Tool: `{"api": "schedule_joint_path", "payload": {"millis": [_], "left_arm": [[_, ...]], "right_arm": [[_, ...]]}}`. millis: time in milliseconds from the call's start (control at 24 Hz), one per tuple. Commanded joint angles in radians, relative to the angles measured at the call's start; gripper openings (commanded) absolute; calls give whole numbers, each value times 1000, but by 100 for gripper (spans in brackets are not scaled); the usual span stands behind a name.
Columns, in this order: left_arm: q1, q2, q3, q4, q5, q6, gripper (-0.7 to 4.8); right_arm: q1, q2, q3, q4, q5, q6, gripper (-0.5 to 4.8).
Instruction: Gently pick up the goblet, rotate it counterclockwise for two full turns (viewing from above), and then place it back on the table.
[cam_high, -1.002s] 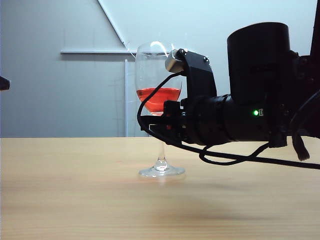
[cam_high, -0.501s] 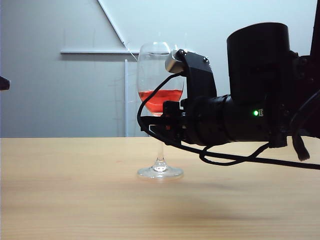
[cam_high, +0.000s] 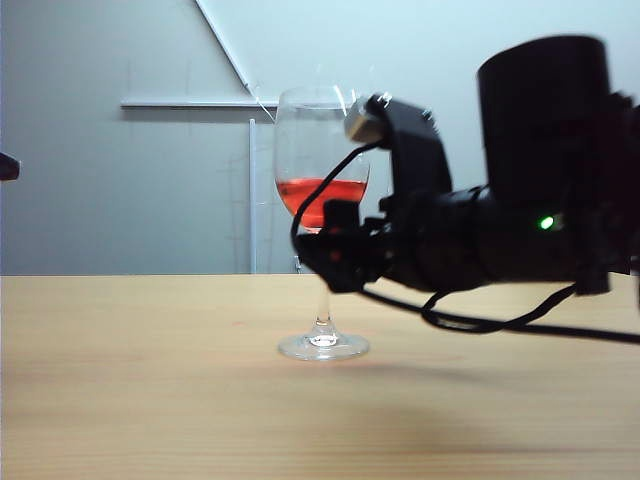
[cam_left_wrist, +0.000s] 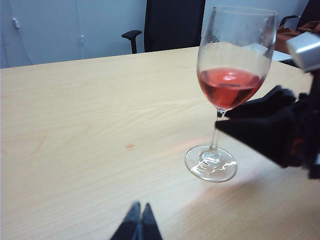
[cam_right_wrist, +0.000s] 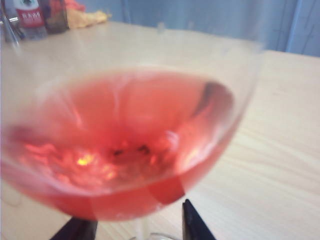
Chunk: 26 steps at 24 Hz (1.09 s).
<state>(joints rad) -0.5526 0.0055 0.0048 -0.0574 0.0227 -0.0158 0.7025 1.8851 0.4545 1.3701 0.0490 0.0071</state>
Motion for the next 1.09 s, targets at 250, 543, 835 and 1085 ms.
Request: {"api": "schedule_joint_path", "payload": {"millis": [250,543,835,1085], "left_arm": [[41,0,4,6,1,1,-5],[396,0,4,6,0,1,-5],[606,0,4,6,0,1,-5],[605,0,4,6,1,1,-5]], "right_arm": [[9,-312,-113,-294,90,-7,236],[9,-765,-115,-816,91,-7,148],[7,-1152,-115,-1185,179,0,-7],[5,-1215,-116,-1183,203,-4,-5]]}}
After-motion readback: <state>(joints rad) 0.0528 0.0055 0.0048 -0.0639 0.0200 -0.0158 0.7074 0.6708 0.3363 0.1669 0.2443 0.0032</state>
